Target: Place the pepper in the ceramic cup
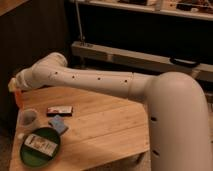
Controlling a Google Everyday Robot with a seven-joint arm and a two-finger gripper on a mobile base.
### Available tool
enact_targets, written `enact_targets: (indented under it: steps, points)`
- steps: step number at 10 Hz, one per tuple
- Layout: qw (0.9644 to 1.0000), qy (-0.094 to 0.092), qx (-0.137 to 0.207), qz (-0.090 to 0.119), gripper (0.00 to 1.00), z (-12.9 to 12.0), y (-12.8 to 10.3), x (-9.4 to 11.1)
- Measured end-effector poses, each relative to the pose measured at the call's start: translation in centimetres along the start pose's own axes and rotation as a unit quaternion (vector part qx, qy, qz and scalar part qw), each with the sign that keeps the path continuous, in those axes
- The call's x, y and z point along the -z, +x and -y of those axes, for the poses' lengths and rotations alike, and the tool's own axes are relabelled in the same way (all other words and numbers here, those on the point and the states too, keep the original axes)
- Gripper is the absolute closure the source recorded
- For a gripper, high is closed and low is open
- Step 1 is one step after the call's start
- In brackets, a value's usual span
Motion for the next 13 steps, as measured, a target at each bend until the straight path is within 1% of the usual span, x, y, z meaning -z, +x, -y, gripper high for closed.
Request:
enact_targets:
  steps: [2, 4, 7, 9, 10, 13]
  points:
    - [0.9998, 0.013, 0.014, -0.003, 0.89, -0.3, -0.7, -0.6]
    - [0.9996, 0.017, 0.022, 0.003, 0.89, -0.8, -1.3, -1.5]
    - [0.9993, 0.022, 0.024, 0.019, 0.89, -1.3, -2.4, -2.9]
    - [0.9990, 0.023, 0.023, 0.030, 0.89, -2.2, -3.8, -3.8]
    - [0.9989, 0.023, 0.024, 0.032, 0.89, -2.6, -4.2, -4.0]
    - [0.9984, 0.033, 0.033, 0.032, 0.89, -3.4, -5.9, -5.3]
